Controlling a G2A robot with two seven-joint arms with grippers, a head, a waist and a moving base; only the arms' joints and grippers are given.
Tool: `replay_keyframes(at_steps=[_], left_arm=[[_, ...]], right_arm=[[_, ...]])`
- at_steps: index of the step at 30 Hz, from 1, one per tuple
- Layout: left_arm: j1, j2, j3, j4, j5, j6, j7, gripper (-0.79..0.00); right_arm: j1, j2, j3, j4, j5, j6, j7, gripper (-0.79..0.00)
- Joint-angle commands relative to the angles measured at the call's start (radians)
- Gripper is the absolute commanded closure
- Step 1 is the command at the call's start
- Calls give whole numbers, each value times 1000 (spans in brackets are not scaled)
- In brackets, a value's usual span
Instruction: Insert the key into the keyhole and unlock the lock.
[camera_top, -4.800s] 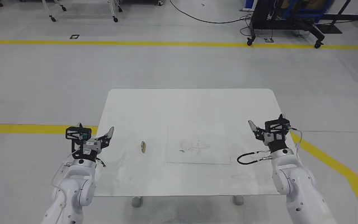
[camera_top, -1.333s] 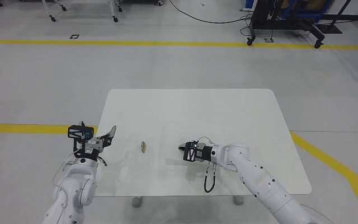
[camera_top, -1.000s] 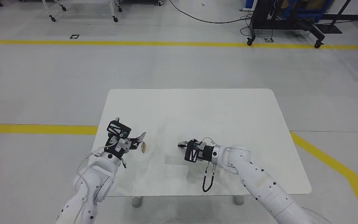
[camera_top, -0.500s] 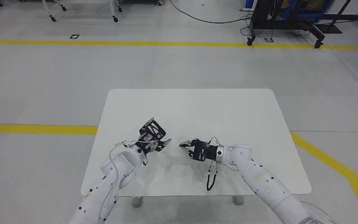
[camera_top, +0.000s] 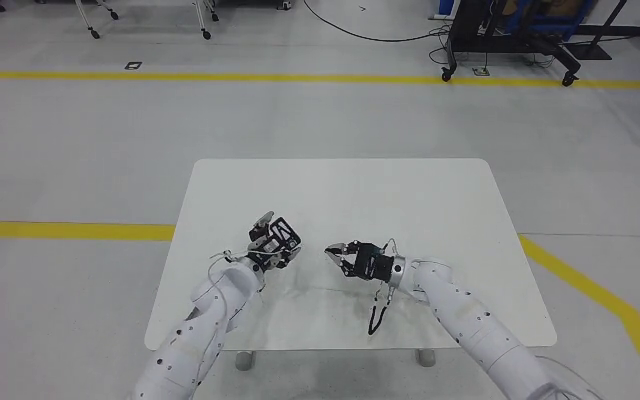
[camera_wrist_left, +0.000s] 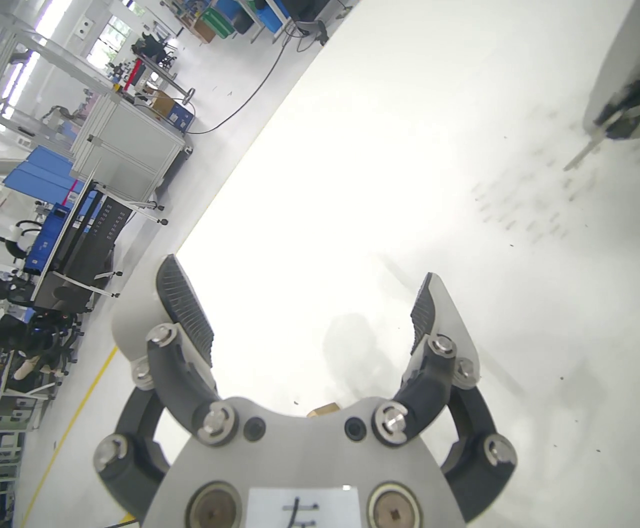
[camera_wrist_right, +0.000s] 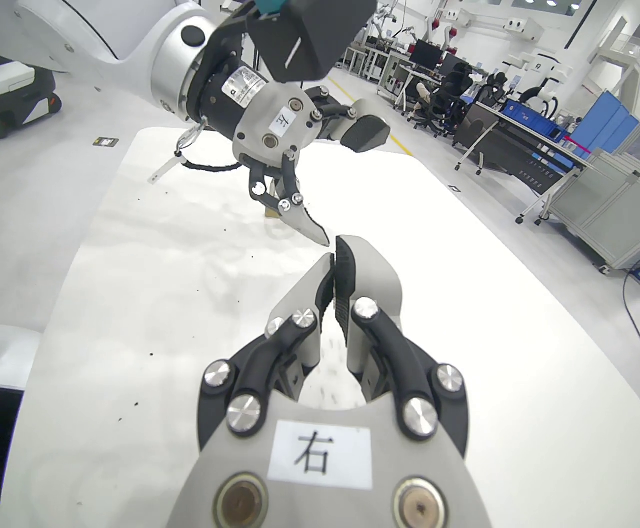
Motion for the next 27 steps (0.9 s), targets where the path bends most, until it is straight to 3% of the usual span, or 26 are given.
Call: replay_keyframes(at_steps=[1,7,18,21,24,27], left_arm=[[19,2,-50,-38,-125,-25,-3,-785],[115,30,-289,-234,-400,-145,-45,-785],[124,28,-287,-212,-411,-125,-14,-785],[127,16,-290,-135,-701,-152,36,-785],[98,13,-305,-82,-966,-219,-54,-785],[78,12,-327,-53,-1358,-254,-207,-785]], right_arm=[[-6,3,6,-14,7,-10,-2,0],[-18,7,16,-39,19,-22,5,0],[-27,6,12,-48,42,-33,0,0],[-34,0,22,-57,145,-56,-9,0],[-45,-4,34,-81,281,-139,-41,0],[-62,-8,54,-87,453,-218,-64,0]])
